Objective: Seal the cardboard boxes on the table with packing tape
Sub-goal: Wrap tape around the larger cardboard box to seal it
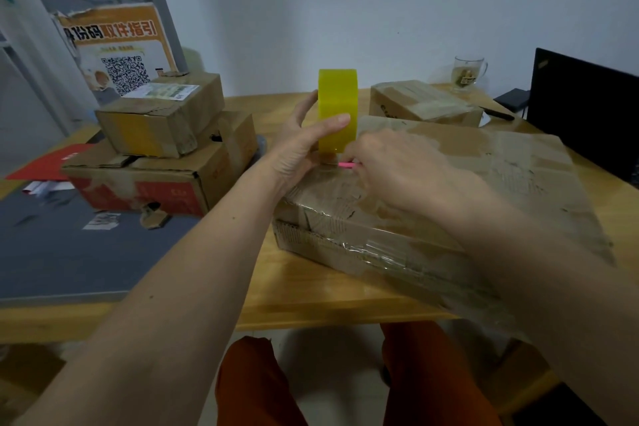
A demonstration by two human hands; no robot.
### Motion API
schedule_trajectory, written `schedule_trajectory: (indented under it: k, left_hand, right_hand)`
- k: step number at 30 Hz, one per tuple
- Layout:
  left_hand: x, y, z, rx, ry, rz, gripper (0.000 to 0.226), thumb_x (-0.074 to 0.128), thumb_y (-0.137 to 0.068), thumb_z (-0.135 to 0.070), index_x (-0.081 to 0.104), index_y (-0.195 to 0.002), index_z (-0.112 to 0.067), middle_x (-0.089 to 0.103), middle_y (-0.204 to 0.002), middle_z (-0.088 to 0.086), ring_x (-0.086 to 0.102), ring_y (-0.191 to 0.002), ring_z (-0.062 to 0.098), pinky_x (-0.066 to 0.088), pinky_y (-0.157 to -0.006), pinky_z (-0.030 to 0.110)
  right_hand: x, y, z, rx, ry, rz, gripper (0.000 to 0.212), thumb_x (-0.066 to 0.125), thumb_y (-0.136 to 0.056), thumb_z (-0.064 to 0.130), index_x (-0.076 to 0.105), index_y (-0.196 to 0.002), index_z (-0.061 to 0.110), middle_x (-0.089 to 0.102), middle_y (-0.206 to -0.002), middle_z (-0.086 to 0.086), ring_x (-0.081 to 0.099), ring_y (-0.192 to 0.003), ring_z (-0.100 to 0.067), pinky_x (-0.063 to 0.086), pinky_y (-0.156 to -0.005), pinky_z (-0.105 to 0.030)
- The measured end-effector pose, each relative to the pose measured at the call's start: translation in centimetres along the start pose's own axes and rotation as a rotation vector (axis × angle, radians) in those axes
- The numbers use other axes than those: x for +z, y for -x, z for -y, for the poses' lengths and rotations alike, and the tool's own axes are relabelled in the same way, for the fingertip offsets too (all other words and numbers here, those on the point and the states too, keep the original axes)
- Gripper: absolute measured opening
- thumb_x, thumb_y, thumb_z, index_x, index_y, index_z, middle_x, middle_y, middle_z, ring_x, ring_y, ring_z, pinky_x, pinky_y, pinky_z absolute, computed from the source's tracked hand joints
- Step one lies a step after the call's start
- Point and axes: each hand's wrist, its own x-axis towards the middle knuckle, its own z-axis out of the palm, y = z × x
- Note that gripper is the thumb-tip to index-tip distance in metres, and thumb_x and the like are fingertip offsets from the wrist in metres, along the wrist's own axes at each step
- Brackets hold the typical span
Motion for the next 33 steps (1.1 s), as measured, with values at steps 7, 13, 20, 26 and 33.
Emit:
schedule_trajectory:
  k: [7, 13, 20, 26, 33]
  left_hand:
    - [-0.2, -0.2, 0.3, 0.006, -0.004, -0.01, 0.107, 0.09, -0.053, -0.028, 0.041, -0.148, -0.02, 0.074, -0.107, 0.007, 0.072, -0.095, 0.027, 0.056, -0.07, 0.04]
    - [-0.3, -0.3, 0.5, 0.013, -0.01, -0.023, 0.106, 0.09, -0.055, -0.028, 0.04, -0.148, -0.023, 0.075, -0.103, 0.006, 0.072, -0.092, 0.027, 0.057, -0.072, 0.046]
    - [-0.3, -0.6, 0.3, 0.019, 0.119, -0.086, 0.089, 0.084, -0.07, -0.014, 0.041, -0.148, -0.02, 0.077, -0.094, -0.004, 0.072, -0.081, 0.014, 0.055, -0.064, 0.028]
    - [-0.3, -0.7, 0.1, 0.067, 0.162, -0.166, 0.089, 0.077, -0.069, -0.024, 0.039, -0.15, -0.018, 0.07, -0.107, -0.001, 0.068, -0.086, 0.014, 0.046, -0.071, 0.031]
    - [-1.8, -0.5, -0.3, 0.13, 0.295, -0.327, 0.086, 0.078, -0.069, -0.029, 0.043, -0.147, -0.021, 0.067, -0.106, -0.001, 0.066, -0.079, 0.012, 0.047, -0.066, 0.025]
  right_hand:
    - [-0.1, -0.3, 0.5, -0.002, 0.059, 0.023, 0.021, 0.047, -0.093, 0.007, 0.058, -0.11, 0.013, 0.062, -0.102, -0.012, 0.059, -0.093, -0.033, 0.032, -0.061, -0.034]
    - [-0.6, -0.3, 0.1, -0.001, 0.091, 0.079, 0.01, 0.045, -0.095, 0.01, 0.053, -0.095, 0.015, 0.052, -0.084, -0.008, 0.059, -0.094, -0.035, 0.031, -0.063, -0.036]
    - [-0.8, 1.0, -2.8, 0.085, 0.039, 0.133, 0.023, 0.052, -0.095, 0.011, 0.067, -0.109, 0.022, 0.065, -0.102, -0.004, 0.06, -0.096, -0.028, 0.046, -0.07, -0.037]
    - [-0.5, 0.5, -2.1, 0.03, -0.142, 0.105, 0.018, 0.052, -0.096, 0.016, 0.066, -0.105, 0.022, 0.064, -0.096, -0.002, 0.058, -0.087, -0.025, 0.048, -0.07, -0.039]
    - [2.0, 0.9, 0.9, -0.131, -0.199, 0.177, 0.008, 0.038, -0.102, 0.02, 0.041, -0.108, 0.017, 0.049, -0.076, 0.003, 0.053, -0.074, -0.025, 0.042, -0.058, -0.038]
